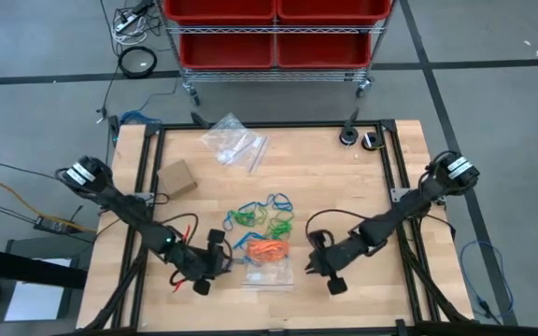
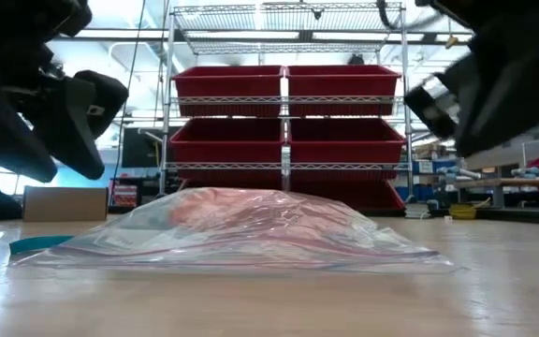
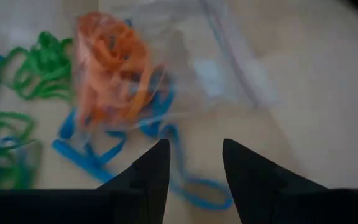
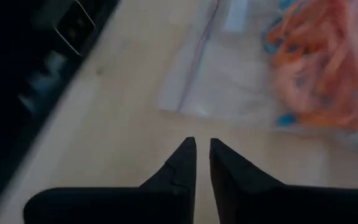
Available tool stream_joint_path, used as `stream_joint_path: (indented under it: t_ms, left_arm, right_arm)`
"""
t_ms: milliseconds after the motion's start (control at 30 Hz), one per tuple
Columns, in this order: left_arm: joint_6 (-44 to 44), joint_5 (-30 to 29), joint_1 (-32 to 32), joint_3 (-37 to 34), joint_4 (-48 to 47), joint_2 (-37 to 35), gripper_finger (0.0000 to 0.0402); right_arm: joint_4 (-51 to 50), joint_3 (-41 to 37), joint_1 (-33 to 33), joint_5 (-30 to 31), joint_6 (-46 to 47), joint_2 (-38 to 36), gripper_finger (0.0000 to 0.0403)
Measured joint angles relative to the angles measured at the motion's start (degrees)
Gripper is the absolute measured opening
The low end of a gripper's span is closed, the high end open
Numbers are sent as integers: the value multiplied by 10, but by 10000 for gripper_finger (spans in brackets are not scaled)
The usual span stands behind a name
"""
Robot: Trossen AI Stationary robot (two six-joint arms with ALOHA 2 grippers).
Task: Sort rubber bands
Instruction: Close the transparent zip bag
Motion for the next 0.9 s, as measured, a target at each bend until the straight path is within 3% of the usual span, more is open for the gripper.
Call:
stream_joint_path:
  t_ms: [133,300,400,533,667,900]
  left_arm:
    - [-89,16,11,0,35,12,157]
    - [-247,113,53,0,50,38,157]
    - [-324,155,72,-4,105,70,157]
    - [-356,192,80,-4,232,111,157]
    - [-403,192,87,-4,267,144,157]
    - [-427,159,86,-2,307,170,157]
  right_arm:
    - [78,-28,1,-21,107,0,65]
    - [134,-40,-12,-24,232,8,108]
    - [163,-40,-29,-21,301,34,131]
    - [268,-38,-48,-34,360,89,149]
    - [321,-38,-67,-53,416,148,149]
    - [345,1,-73,-73,390,197,141]
